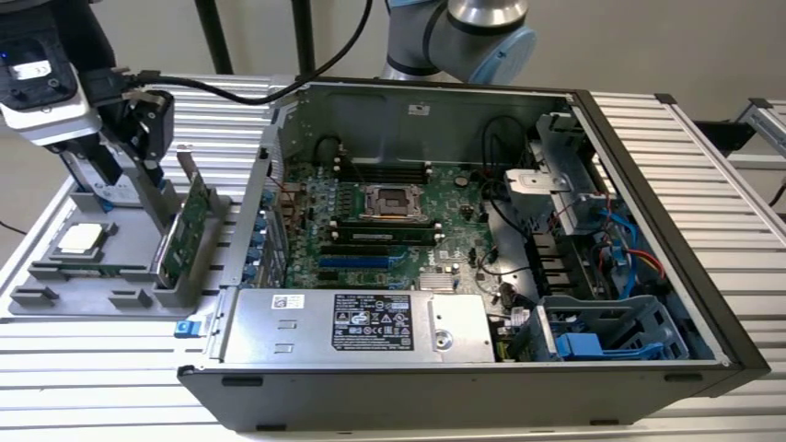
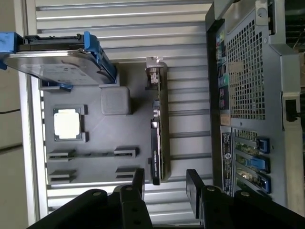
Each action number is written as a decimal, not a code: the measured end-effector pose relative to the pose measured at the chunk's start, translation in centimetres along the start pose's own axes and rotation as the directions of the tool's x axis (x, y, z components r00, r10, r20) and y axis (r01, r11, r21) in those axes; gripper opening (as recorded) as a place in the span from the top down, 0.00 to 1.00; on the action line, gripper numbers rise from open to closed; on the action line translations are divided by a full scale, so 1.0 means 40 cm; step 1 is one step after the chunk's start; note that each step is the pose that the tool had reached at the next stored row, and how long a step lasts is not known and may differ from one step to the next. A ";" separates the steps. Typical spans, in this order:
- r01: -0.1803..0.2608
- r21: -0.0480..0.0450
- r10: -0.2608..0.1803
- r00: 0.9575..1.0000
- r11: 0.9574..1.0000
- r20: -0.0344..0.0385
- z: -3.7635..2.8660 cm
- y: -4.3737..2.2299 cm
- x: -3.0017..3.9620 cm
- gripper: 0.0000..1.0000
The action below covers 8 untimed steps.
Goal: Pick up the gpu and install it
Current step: 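Pick up the gpu and move the gpu toward the slot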
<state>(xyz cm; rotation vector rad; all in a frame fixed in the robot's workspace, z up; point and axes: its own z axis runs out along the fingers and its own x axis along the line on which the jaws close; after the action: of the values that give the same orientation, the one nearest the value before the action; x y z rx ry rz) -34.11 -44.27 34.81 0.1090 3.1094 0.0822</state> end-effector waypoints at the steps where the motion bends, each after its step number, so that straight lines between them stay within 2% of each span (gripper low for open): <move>1: 0.000 0.000 0.000 1.000 1.000 0.000 0.001 0.000 0.000 0.00; 8: 0.000 0.000 0.000 1.000 1.000 0.000 0.008 -0.001 0.000 0.00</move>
<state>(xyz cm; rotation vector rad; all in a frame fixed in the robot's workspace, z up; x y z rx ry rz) -34.11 -44.28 34.48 0.1090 3.1097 0.0819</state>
